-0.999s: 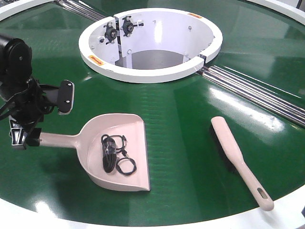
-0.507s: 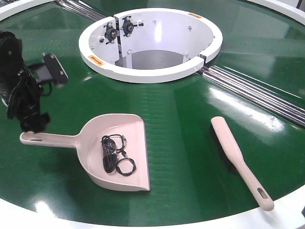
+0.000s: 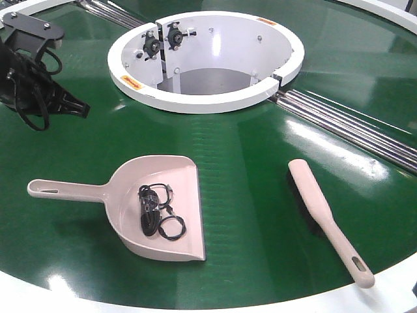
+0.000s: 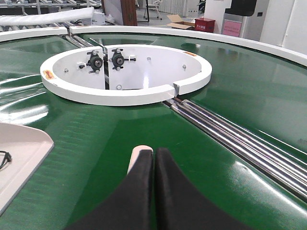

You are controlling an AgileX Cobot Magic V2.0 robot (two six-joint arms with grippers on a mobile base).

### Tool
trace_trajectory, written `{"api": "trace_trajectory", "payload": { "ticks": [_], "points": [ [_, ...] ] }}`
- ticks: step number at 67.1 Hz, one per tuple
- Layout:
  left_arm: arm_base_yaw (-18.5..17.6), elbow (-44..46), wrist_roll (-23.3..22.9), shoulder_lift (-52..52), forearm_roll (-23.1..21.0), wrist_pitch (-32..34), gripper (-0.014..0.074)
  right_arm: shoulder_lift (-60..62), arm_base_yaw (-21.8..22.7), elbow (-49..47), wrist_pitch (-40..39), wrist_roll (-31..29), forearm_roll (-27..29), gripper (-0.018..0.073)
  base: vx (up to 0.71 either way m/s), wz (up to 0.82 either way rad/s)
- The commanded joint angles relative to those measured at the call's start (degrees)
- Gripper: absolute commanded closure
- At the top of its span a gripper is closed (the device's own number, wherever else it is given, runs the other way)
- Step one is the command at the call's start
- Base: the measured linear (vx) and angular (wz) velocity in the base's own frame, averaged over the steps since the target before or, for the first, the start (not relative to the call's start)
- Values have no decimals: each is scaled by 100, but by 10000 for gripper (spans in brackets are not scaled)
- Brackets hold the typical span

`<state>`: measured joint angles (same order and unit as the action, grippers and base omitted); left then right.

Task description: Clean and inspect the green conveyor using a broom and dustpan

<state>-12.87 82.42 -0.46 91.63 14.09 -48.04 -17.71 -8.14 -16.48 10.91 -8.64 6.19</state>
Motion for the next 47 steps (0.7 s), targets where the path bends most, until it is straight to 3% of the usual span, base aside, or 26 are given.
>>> {"api": "trace_trajectory", "payload": {
  "ticks": [1,11,20,27,47],
  "points": [
    [-28,149,-87,-411,-76,567,605,-43,36,-152,-469,-23,-11,563,0,0],
    [-28,-395,-87,-1052,-223,1425,605,-43,36,-152,-469,-23,-11,563,0,0],
    [-28,-1490,-80,-1964,-309,2632,605,-43,36,-152,-469,-23,-11,563,0,0],
    [-28,-2338,-86,-2705,-503,3175,604,-43,36,-152,-469,-23,-11,563,0,0],
    [-28,-3814,-80,-4192,-500,2713,603,-43,36,-152,-469,-23,-11,563,0,0]
  ]
}}
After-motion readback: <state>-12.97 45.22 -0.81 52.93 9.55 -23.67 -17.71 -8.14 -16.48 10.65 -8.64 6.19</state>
